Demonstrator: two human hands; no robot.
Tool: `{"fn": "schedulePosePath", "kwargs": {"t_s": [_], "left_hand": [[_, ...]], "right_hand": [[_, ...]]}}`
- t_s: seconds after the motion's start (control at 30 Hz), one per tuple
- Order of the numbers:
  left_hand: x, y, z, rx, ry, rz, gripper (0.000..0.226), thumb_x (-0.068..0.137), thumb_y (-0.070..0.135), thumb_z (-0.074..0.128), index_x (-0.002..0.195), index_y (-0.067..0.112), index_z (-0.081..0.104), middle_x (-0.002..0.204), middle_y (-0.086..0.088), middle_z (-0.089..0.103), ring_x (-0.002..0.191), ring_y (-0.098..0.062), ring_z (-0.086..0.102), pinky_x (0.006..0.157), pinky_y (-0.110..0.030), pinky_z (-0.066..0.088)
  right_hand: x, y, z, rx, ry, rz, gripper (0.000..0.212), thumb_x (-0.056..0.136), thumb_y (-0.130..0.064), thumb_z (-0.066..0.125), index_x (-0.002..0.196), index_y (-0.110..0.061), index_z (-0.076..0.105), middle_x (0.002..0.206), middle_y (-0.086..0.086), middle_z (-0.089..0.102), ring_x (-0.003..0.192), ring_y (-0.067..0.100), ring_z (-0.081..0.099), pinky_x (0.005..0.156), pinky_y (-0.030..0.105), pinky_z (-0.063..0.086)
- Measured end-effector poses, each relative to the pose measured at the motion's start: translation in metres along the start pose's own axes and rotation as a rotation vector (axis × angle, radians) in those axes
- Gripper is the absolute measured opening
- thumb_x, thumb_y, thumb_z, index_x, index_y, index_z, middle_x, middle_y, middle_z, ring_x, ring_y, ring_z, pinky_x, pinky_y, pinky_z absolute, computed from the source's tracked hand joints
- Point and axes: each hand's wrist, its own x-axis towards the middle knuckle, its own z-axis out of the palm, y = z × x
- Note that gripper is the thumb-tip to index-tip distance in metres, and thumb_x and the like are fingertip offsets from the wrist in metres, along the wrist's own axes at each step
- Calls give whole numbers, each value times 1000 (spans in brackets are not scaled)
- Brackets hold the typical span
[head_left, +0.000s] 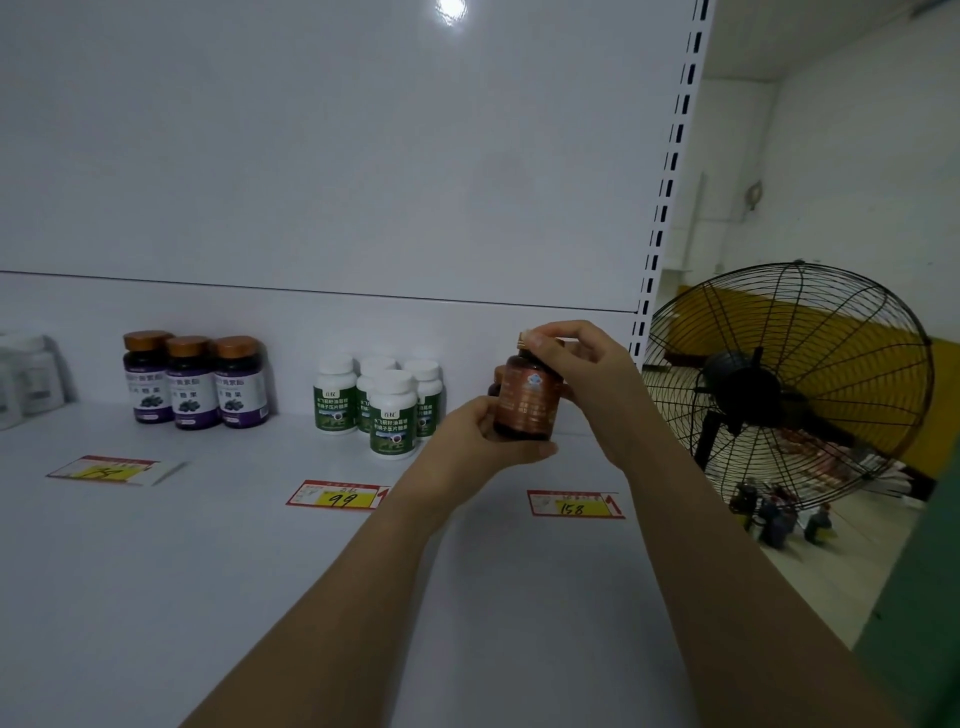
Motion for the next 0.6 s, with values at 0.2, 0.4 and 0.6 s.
{"fn": "schedulePosePath", "kwargs": {"t_s": [0.2, 0.4, 0.6], "left_hand": [[1, 0, 0, -6, -20, -10, 55, 70, 23, 81, 120, 16, 59, 105, 3, 70, 96, -10, 66, 87, -20, 49], [-2, 1, -2, -48, -69, -20, 33, 75, 20, 77, 104, 27, 64, 100, 6, 72, 95, -6, 66, 88, -20, 47], [-1, 3, 0, -15, 15, 13, 45, 71, 16, 80, 111, 17, 60, 93, 8, 70, 78, 5, 66, 68, -7, 49]], "right_hand": [[0, 1, 1, -1, 1, 6, 31, 81, -29, 72, 105, -11, 65, 98, 8, 70, 97, 21, 66, 84, 36, 57], [1, 0, -2, 53, -10, 25, 24, 91, -26, 60, 113, -15, 63, 103, 4, 67, 99, 18, 63, 88, 35, 53], [2, 3, 1, 150, -115, 98, 27, 94, -30, 55, 116, -15, 62, 118, 12, 63, 114, 31, 59, 98, 46, 49]]}}
